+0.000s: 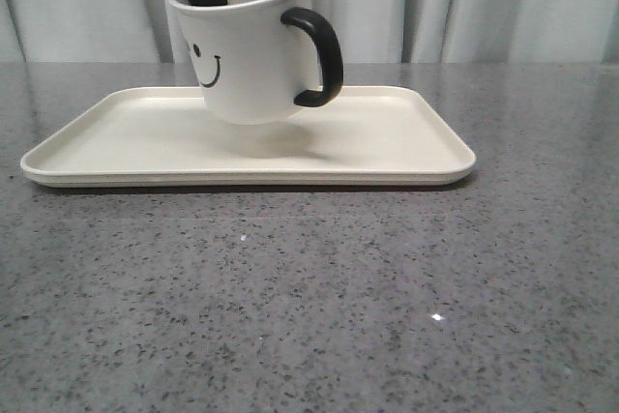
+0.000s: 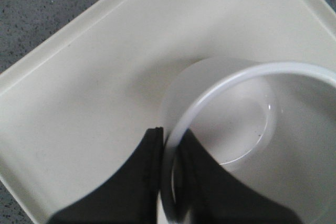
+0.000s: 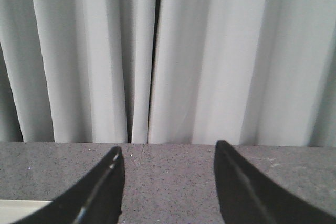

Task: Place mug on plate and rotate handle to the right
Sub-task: 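Lift the mug with the left gripper and carry it over the cream tray, then lower the mug onto the tray and open the left gripper, then raise the left gripper away from the mug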

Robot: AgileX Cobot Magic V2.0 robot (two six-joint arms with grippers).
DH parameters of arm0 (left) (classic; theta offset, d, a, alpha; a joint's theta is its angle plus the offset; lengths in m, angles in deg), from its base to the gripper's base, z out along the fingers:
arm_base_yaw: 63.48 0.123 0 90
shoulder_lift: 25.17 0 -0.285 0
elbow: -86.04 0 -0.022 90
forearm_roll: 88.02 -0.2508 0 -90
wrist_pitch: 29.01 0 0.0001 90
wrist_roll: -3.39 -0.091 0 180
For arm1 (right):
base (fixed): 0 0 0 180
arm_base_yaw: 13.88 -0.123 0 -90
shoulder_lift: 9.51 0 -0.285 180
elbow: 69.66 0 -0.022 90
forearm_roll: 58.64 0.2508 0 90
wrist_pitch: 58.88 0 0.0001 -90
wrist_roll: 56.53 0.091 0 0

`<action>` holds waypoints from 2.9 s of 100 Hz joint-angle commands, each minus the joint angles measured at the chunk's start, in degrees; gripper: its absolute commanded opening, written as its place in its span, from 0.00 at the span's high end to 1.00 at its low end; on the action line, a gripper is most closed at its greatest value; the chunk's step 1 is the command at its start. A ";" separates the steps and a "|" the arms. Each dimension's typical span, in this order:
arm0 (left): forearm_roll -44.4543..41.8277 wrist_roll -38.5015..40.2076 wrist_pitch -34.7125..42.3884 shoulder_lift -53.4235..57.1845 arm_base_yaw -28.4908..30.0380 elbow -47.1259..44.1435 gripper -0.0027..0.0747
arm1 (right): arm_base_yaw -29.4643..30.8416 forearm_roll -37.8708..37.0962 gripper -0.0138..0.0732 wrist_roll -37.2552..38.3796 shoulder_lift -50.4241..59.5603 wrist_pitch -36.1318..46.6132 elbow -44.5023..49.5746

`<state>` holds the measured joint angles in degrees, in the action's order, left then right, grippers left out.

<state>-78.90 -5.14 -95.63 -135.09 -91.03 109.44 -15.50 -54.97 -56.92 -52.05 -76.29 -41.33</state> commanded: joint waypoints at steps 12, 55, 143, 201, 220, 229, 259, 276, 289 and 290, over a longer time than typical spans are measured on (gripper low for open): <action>1.24 -0.07 2.01 1.07 -0.46 2.24 0.98 | 0.00 -0.15 0.38 -0.28 -0.52 4.18 -1.98; 2.45 -0.30 1.84 -0.35 -0.46 2.24 0.98 | 0.00 -0.15 0.38 -0.28 -0.52 4.13 -1.98; 2.62 -0.30 -0.47 -0.74 -0.46 2.24 0.90 | 0.00 -0.15 0.38 -0.28 -0.52 3.75 -1.98; 3.43 -0.30 -3.12 -0.74 -0.46 6.92 0.48 | 0.00 -0.15 0.38 -0.28 -0.52 3.62 -1.98; 3.43 -0.30 -5.82 -0.45 -0.46 13.07 0.48 | 0.00 -0.15 0.38 -0.28 -0.52 3.62 -1.98; 3.43 -0.30 -5.82 0.18 -0.46 15.47 0.48 | 0.00 -0.15 0.38 -0.28 -0.52 3.62 -1.98; -0.44 -0.30 -5.82 5.73 -0.46 17.72 0.48 | 0.00 -0.15 0.38 -0.28 -0.52 3.62 -1.98; -6.14 -0.30 -5.82 10.81 -0.46 17.72 0.48 | 0.00 -0.15 0.38 -0.28 -0.52 3.62 -1.98; -10.84 -0.30 -5.82 15.15 -0.46 17.72 0.48 | 0.00 -0.15 0.38 -0.28 -0.52 3.62 -1.98; -11.14 -0.30 -5.82 15.39 -0.46 17.72 0.48 | 0.00 -0.15 0.38 -0.28 -0.52 3.62 -1.98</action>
<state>-87.26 -5.54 -101.59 -124.52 -91.03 125.26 -15.50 -54.97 -56.92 -52.05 -77.19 -41.33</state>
